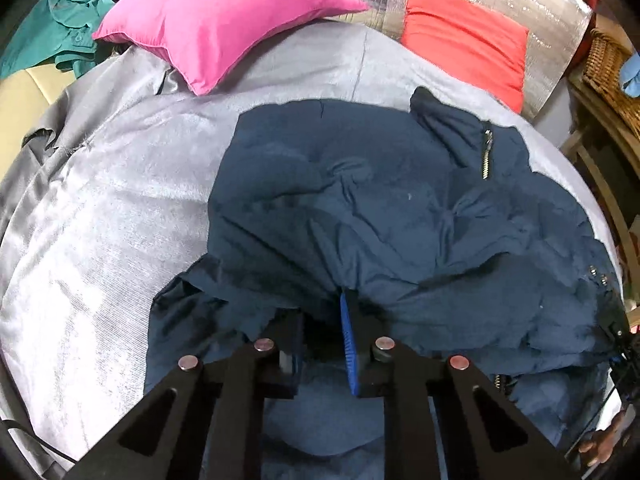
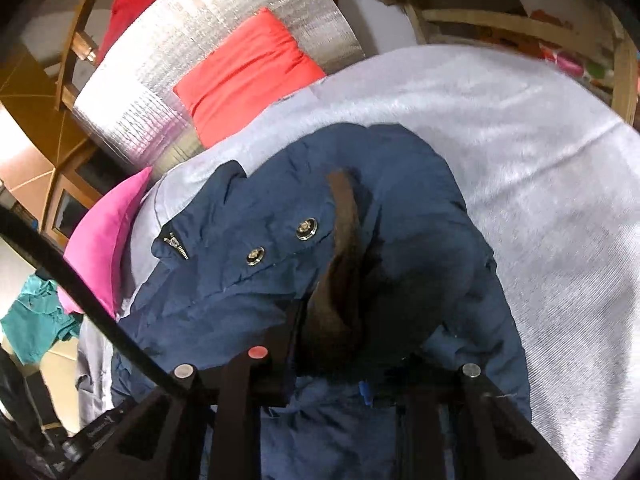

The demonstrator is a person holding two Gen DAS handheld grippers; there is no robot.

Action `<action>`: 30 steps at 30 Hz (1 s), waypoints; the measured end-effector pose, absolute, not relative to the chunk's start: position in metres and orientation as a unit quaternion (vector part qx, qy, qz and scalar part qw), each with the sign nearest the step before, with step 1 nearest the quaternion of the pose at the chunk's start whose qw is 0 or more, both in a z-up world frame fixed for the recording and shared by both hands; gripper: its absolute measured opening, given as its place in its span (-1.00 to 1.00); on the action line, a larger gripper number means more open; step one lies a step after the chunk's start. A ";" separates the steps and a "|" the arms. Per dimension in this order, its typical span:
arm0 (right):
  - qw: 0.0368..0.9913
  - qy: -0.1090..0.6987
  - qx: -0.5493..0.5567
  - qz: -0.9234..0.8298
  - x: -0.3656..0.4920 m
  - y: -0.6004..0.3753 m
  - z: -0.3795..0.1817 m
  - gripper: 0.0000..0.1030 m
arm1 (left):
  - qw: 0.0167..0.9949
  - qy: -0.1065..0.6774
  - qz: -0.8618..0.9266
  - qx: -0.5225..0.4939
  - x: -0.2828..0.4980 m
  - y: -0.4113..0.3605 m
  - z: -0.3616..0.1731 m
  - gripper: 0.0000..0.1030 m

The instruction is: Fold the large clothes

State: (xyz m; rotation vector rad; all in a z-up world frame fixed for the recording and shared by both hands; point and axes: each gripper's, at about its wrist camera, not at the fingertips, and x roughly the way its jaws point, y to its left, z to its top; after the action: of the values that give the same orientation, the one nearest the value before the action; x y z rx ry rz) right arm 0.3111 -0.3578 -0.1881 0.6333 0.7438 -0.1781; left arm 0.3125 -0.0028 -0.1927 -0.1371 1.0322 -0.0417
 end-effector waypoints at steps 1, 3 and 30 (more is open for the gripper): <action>0.882 0.360 0.292 -0.089 0.314 -0.355 -0.190 -0.52 | 0.865 0.497 -0.021 -0.067 0.313 -0.002 -0.193 -0.65; 0.878 0.378 0.278 -0.094 0.318 -0.352 -0.201 -0.52 | 0.855 0.513 -0.024 -0.071 0.314 -0.002 -0.202 -0.63; 0.866 0.347 0.359 -0.020 0.308 -0.371 -0.176 -0.55 | 0.868 0.487 -0.062 -0.072 0.299 0.018 -0.185 -0.73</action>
State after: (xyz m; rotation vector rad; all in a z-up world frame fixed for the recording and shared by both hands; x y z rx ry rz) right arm 0.3085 -0.3708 -0.1758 0.7519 0.7259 -0.0409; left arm 0.2989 0.0176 -0.1849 -0.1511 1.0185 -0.1306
